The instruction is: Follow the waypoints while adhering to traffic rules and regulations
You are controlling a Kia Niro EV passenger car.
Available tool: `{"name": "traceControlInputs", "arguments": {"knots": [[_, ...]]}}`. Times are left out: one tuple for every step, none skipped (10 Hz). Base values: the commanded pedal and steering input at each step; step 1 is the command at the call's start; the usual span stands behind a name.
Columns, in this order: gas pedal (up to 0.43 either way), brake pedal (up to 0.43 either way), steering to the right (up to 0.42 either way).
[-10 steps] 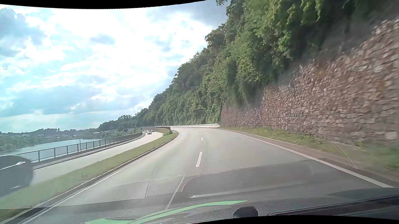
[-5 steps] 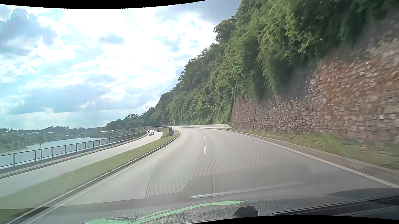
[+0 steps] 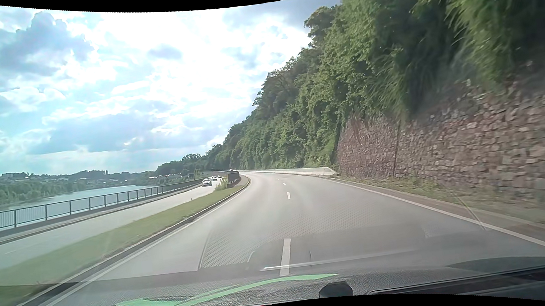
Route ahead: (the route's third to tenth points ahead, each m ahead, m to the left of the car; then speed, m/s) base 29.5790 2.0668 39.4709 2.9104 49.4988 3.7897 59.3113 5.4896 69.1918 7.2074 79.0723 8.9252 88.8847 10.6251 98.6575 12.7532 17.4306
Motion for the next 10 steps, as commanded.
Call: {"name": "traceControlInputs", "arguments": {"knots": [[0.150,0.000,-0.025],[0.150,0.000,-0.025],[0.150,0.000,-0.025],[0.150,0.000,-0.024],[0.150,0.000,-0.024],[0.150,0.000,-0.024],[0.138,0.000,-0.023],[0.138,0.000,-0.020],[0.138,0.000,-0.020],[0.130,0.000,-0.020]]}}
